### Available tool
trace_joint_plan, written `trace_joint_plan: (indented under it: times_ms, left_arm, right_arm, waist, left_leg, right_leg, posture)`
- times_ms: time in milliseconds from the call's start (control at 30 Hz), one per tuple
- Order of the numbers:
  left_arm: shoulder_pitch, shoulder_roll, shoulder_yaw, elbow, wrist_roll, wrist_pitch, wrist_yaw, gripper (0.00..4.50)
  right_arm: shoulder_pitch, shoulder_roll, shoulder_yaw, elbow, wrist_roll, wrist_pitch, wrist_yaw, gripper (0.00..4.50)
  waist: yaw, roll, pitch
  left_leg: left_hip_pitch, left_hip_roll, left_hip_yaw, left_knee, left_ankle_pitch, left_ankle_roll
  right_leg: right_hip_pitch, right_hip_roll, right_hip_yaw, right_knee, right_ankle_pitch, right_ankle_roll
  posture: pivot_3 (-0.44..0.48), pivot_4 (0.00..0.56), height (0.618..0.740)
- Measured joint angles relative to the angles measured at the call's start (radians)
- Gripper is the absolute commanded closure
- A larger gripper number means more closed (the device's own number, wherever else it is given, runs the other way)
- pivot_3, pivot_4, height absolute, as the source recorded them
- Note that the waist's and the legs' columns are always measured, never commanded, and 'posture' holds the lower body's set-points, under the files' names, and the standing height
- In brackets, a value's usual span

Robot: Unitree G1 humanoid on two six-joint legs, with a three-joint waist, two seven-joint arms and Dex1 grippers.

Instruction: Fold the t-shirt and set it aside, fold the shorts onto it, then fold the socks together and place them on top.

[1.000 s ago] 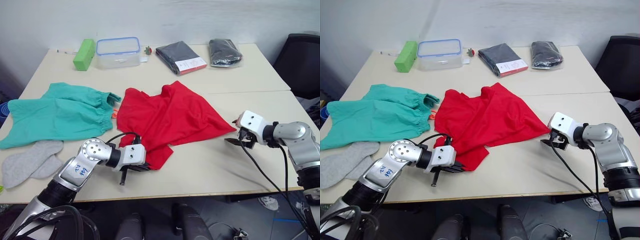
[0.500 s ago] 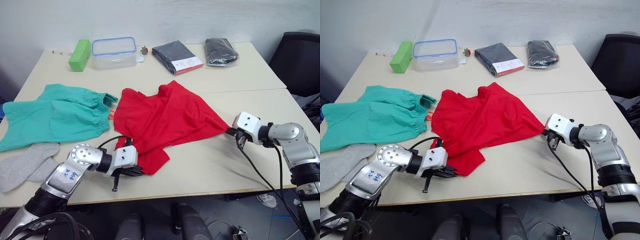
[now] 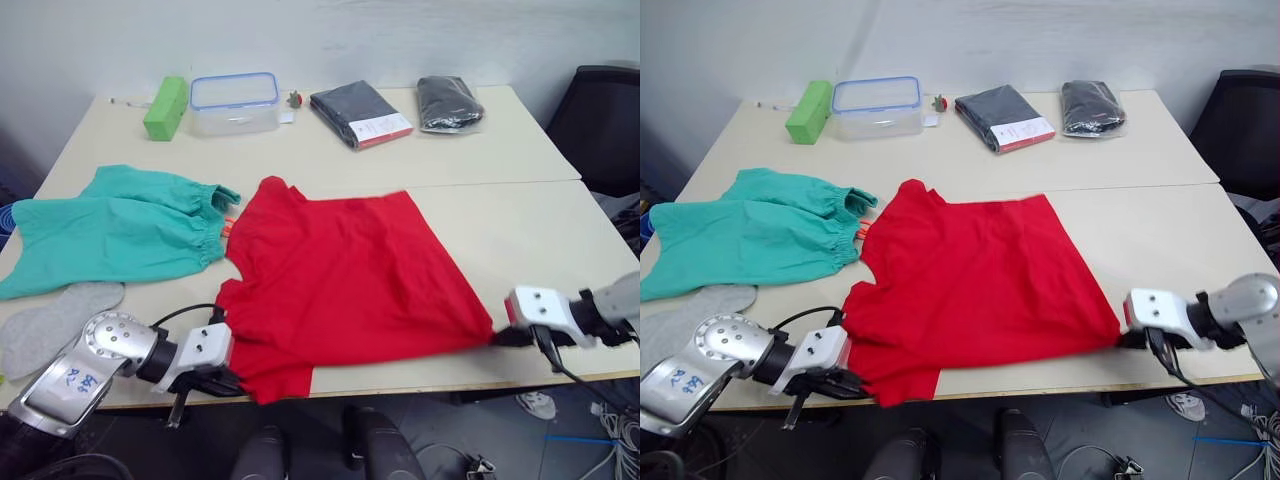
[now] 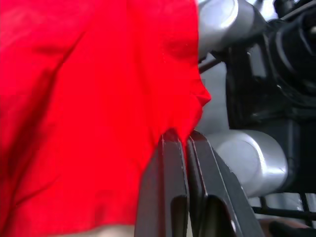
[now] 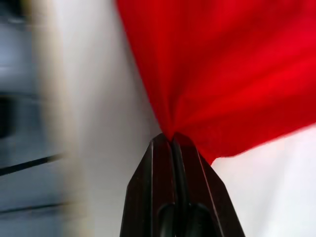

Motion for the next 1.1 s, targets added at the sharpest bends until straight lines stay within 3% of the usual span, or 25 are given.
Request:
trace_joint_plan:
  times_ms: [100, 267, 367, 500, 700, 767, 867, 1100]
  left_arm:
    - [0.051, 0.028, 0.028, -0.035, -0.013, -0.005, -0.014, 4.50]
    - [0.136, 0.097, 0.093, -0.083, -0.062, 0.013, -0.064, 4.50]
    - [0.162, 0.124, 0.159, -0.106, -0.136, 0.064, -0.093, 4.50]
    - [0.110, 0.133, 0.274, -0.085, -0.272, 0.179, -0.117, 4.50]
    - [-0.153, 0.087, 0.303, 0.037, -0.414, 0.390, -0.036, 4.50]
    - [-0.267, 0.015, 0.248, 0.119, -0.387, 0.431, 0.045, 4.50]
    - [-0.369, -0.081, 0.156, 0.225, -0.322, 0.469, 0.159, 4.50]
    - [-0.443, -0.181, 0.070, 0.374, -0.182, 0.438, 0.285, 4.50]
  right_arm:
    - [0.114, -0.056, -0.064, -0.106, 0.066, 0.054, 0.026, 4.49]
    - [0.173, -0.064, -0.151, -0.212, 0.167, 0.155, 0.024, 4.49]
    - [0.216, -0.069, -0.197, -0.256, 0.208, 0.205, 0.028, 4.49]
    - [0.208, -0.082, -0.242, -0.277, 0.302, 0.312, 0.032, 4.49]
    - [0.035, -0.097, -0.175, -0.190, 0.403, 0.427, 0.039, 4.49]
    - [-0.105, -0.078, -0.092, -0.105, 0.417, 0.486, 0.040, 4.49]
    - [-0.253, -0.028, 0.015, 0.002, 0.417, 0.550, 0.041, 4.49]
    - [-0.396, 0.061, 0.177, 0.209, 0.321, 0.542, 0.043, 4.49]
  waist:
    - [-0.003, 0.000, 0.000]
    - [-0.002, -0.001, 0.001]
    - [0.002, -0.001, 0.001]
    - [0.002, -0.002, 0.001]
    - [-0.001, -0.002, 0.002]
    - [-0.001, -0.002, 0.001]
    - [-0.003, -0.003, 0.002]
    - [-0.001, -0.003, 0.002]
  left_leg:
    - [0.001, 0.001, 0.001, 0.000, 0.000, -0.001]
    - [0.001, 0.001, 0.001, 0.000, -0.001, -0.002]
    - [0.001, 0.001, 0.001, 0.000, -0.001, -0.002]
    - [0.000, 0.000, 0.002, 0.001, -0.001, -0.001]
    - [0.001, 0.000, 0.002, 0.001, -0.001, -0.001]
    - [0.002, 0.000, 0.003, 0.001, -0.001, -0.001]
    - [0.001, 0.000, 0.003, 0.001, -0.001, -0.001]
    - [-0.002, 0.001, 0.003, 0.001, -0.002, -0.002]
  right_leg:
    - [0.000, 0.001, 0.000, 0.000, -0.001, -0.001]
    - [-0.001, 0.002, 0.000, 0.000, -0.002, -0.002]
    - [-0.001, 0.002, -0.001, -0.001, -0.009, -0.013]
    - [-0.001, 0.002, -0.001, -0.001, -0.010, -0.014]
    - [-0.001, 0.003, -0.001, 0.001, -0.007, -0.009]
    - [0.000, 0.004, -0.001, 0.002, -0.001, 0.002]
    - [-0.001, 0.005, -0.001, 0.004, 0.000, 0.003]
    - [-0.005, 0.002, 0.000, 0.004, 0.000, 0.002]
  posture:
    - [0.000, 0.150, 0.740]
    - [0.000, 0.150, 0.740]
    - [0.000, 0.150, 0.740]
    - [0.000, 0.150, 0.740]
    - [0.000, 0.150, 0.740]
    - [0.000, 0.150, 0.740]
    - [0.000, 0.150, 0.740]
    - [0.000, 0.150, 0.740]
